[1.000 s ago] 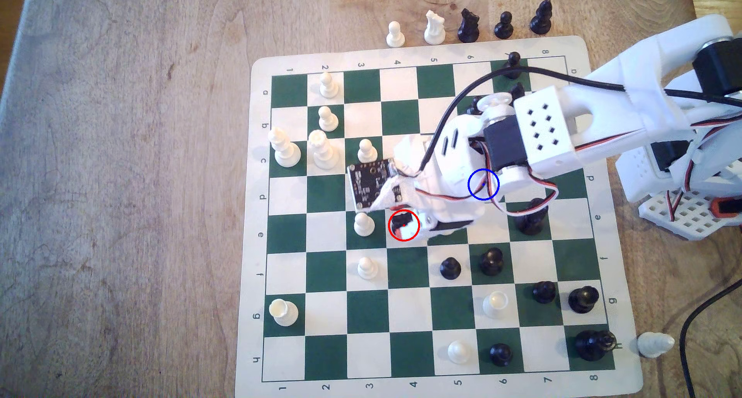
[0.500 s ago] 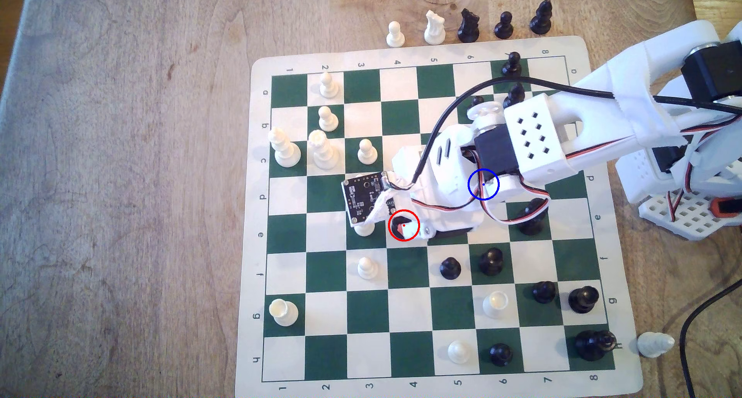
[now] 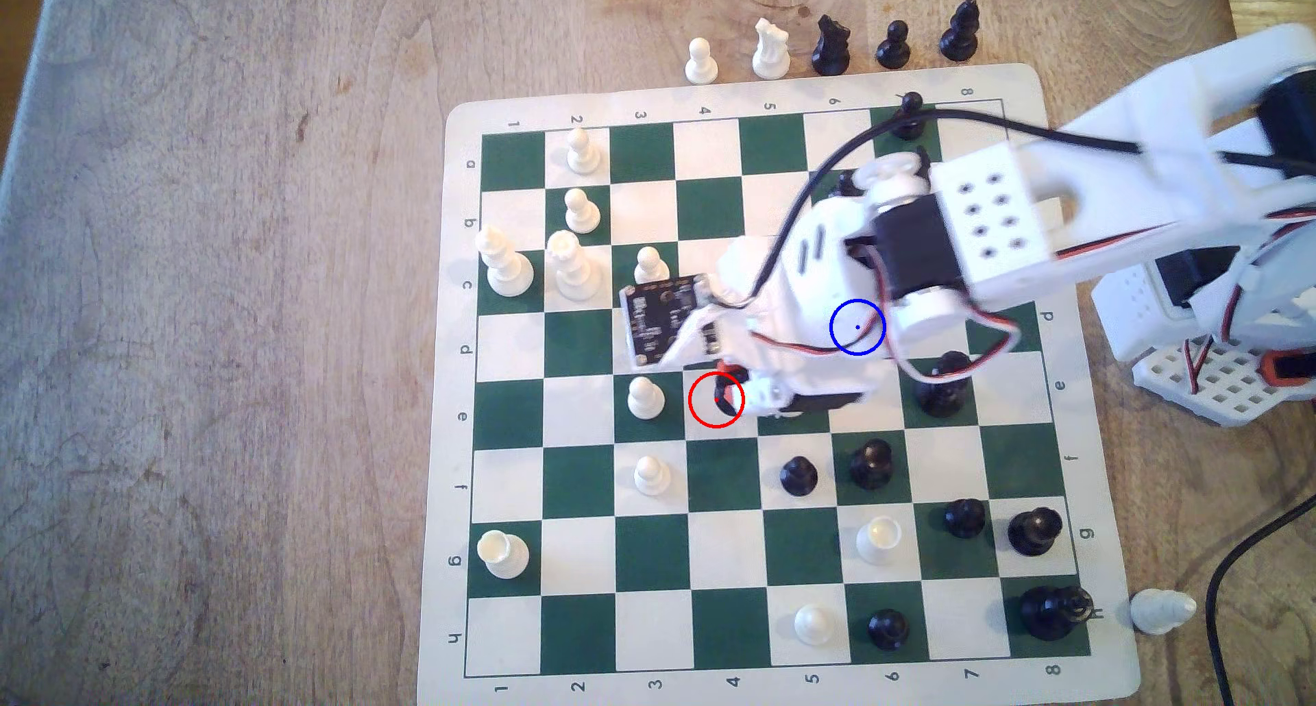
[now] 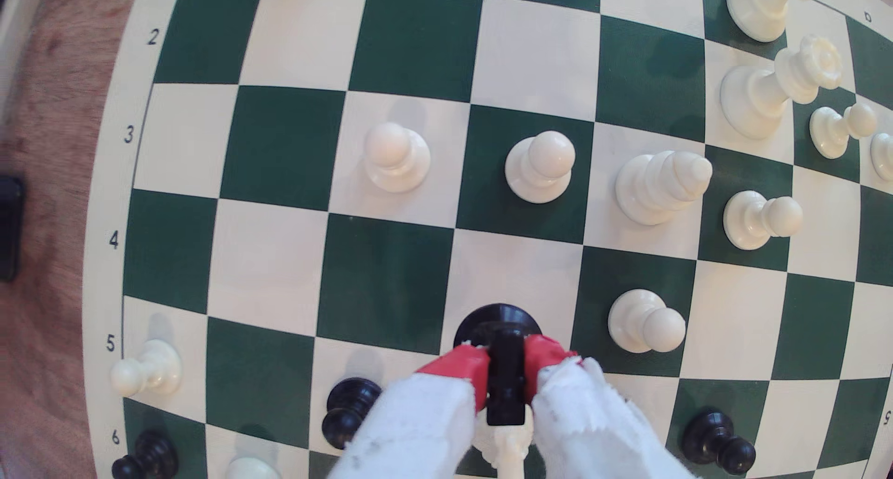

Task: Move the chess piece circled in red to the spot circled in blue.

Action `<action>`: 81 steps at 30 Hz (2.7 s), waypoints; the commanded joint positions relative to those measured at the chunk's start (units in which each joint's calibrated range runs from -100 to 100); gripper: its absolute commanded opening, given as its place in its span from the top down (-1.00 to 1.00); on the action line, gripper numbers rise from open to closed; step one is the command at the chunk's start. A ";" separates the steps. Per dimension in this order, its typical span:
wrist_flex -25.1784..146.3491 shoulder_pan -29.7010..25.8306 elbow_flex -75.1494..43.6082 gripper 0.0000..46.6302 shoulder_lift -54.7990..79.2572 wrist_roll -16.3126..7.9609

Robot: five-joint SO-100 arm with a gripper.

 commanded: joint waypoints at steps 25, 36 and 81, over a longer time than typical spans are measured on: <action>14.85 2.48 20.74 0.99 -41.26 -0.98; 10.34 5.69 31.07 0.99 -45.33 -0.54; -4.48 8.50 36.42 0.98 -29.46 1.32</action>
